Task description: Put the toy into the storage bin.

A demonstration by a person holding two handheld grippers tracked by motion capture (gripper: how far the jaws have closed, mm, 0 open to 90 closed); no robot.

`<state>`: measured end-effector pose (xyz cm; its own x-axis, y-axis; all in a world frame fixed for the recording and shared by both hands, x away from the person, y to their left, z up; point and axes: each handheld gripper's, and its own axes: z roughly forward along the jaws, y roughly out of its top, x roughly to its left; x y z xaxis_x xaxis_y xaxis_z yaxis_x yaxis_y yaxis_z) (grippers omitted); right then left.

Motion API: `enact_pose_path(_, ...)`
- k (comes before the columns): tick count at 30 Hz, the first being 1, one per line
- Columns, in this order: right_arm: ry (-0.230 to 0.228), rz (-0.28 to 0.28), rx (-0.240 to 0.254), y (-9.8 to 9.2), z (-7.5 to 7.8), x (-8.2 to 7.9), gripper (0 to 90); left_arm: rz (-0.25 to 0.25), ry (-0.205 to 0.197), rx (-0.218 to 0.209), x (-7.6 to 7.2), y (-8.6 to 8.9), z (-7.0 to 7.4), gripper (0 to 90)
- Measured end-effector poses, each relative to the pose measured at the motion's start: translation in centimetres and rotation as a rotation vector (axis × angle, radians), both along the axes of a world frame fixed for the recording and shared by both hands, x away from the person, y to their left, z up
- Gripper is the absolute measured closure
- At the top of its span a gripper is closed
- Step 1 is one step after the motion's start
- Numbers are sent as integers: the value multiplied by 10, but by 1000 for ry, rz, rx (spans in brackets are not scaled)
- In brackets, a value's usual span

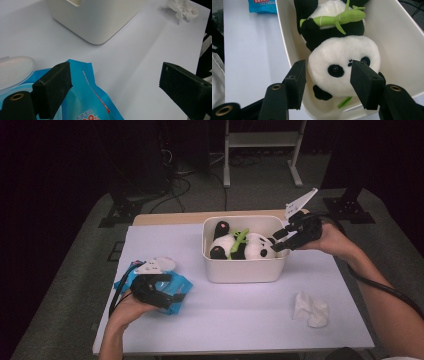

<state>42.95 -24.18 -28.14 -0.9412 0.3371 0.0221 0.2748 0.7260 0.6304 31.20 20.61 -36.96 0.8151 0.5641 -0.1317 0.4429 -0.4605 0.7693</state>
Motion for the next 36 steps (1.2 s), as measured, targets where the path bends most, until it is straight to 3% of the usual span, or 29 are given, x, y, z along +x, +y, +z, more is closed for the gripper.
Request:
enact_pose_path(19, 14, -54, 44, -29, -15, -17, 415, -4, -1, 4, 0, -1, 0, 96)
enact_pose_path(29, 2, -107, 108, -45, -19, -33, 370, -1, -2, 1, 0, 0, 0, 96)
enact_pose_path(36, 6, -138, 124, -55, -26, -39, 344, -4, -2, 3, 0, 0, 0, 96)
